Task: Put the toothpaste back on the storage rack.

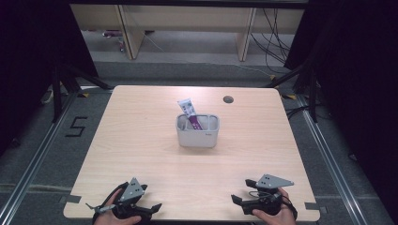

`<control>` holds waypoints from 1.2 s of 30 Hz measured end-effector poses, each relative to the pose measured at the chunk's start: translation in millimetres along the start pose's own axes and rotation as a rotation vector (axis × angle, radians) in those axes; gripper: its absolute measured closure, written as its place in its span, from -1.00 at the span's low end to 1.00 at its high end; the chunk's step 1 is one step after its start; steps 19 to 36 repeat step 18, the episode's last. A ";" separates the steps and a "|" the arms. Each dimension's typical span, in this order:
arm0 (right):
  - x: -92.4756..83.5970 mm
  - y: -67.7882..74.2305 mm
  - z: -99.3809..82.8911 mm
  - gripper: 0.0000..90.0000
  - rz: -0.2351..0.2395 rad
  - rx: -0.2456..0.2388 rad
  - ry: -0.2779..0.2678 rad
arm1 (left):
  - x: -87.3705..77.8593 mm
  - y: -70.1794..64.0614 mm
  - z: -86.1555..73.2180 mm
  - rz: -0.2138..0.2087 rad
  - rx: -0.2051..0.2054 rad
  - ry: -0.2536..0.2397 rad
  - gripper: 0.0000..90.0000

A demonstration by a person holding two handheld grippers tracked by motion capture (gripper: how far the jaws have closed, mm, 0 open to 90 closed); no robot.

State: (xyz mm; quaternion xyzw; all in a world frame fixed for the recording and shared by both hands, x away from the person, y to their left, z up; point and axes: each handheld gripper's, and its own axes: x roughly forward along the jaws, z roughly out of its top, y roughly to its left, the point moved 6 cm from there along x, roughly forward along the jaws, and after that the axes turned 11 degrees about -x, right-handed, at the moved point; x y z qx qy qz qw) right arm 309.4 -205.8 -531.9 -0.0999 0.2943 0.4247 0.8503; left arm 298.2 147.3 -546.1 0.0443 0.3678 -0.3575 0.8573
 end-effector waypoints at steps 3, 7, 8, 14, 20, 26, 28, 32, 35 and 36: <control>-2.1 -0.7 -3.0 -0.62 -0.007 -0.031 0.018 | 0.0 -0.4 -0.1 -0.001 0.001 0.002 -0.64; -3.3 1.4 -9.7 -0.61 0.003 -0.054 0.070 | 0.6 -0.3 0.1 0.000 -0.003 0.001 -0.64; -5.0 1.7 -10.8 -0.61 -0.017 -0.050 0.078 | 0.4 -0.1 0.1 0.000 -0.002 0.001 -0.64; -5.7 4.4 -13.1 -0.62 -0.010 -0.047 0.074 | -0.1 -0.1 -0.2 -0.002 0.002 0.003 -0.64; -5.8 7.1 -14.8 -0.62 -0.005 -0.030 0.098 | 1.5 1.3 1.1 0.001 -0.002 -0.014 -0.64; -5.8 7.1 -14.8 -0.62 -0.005 -0.030 0.098 | 1.5 1.3 1.1 0.001 -0.002 -0.014 -0.64; -5.8 7.1 -14.8 -0.62 -0.005 -0.030 0.098 | 1.5 1.3 1.1 0.001 -0.002 -0.014 -0.64; -5.8 7.1 -14.8 -0.62 -0.005 -0.030 0.098 | 1.5 1.3 1.1 0.001 -0.002 -0.014 -0.64; -5.8 7.1 -14.8 -0.62 -0.005 -0.030 0.098 | 1.5 1.3 1.1 0.001 -0.002 -0.014 -0.64; -5.8 7.1 -14.8 -0.62 -0.005 -0.030 0.098 | 1.5 1.3 1.1 0.001 -0.002 -0.014 -0.64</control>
